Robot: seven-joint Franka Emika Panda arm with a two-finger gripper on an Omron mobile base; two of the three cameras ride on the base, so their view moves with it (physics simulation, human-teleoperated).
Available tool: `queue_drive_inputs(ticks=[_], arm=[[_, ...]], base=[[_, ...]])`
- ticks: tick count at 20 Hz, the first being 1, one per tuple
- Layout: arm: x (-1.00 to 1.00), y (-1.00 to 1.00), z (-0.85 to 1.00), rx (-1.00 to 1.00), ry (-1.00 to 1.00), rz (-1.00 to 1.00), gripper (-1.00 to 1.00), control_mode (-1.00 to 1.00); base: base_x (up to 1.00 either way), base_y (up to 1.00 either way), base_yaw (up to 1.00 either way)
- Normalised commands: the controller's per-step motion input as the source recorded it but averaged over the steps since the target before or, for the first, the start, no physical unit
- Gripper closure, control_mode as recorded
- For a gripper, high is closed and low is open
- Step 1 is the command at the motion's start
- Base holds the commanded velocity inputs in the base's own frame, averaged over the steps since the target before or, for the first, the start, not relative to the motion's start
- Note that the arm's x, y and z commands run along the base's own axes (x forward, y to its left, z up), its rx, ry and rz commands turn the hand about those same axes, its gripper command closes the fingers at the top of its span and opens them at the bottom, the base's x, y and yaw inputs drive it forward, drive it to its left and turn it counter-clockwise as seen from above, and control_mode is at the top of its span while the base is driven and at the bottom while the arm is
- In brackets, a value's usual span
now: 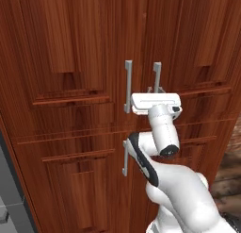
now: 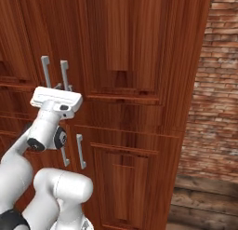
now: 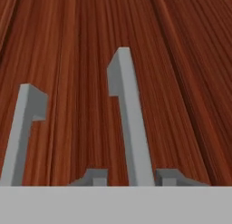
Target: Open the cabinet, retrieve the rolling pin, and place it next to the meat on the cutting board to prepare for tenderizing.
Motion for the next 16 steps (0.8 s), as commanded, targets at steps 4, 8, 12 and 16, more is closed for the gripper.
queue_drive_inputs(ticks=[4,8,12,16], arm=[[-0.64,-0.05,-0.09,0.0,-0.07,0.0,1.0,-1.0],[-0.68,-0.13,-0.08,0.0,-0.07,0.0,1.0,-1.0],[-0.76,-0.25,-0.08,0.0,-0.07,0.0,1.0,-1.0],[-0.86,-0.33,-0.14,0.0,-0.04,0.0,1.0,-1.0]], base=[[0.0,0.0,0.0],[0.0,0.0,0.0],[0.0,0.0,0.0],[0.0,0.0,0.0]])
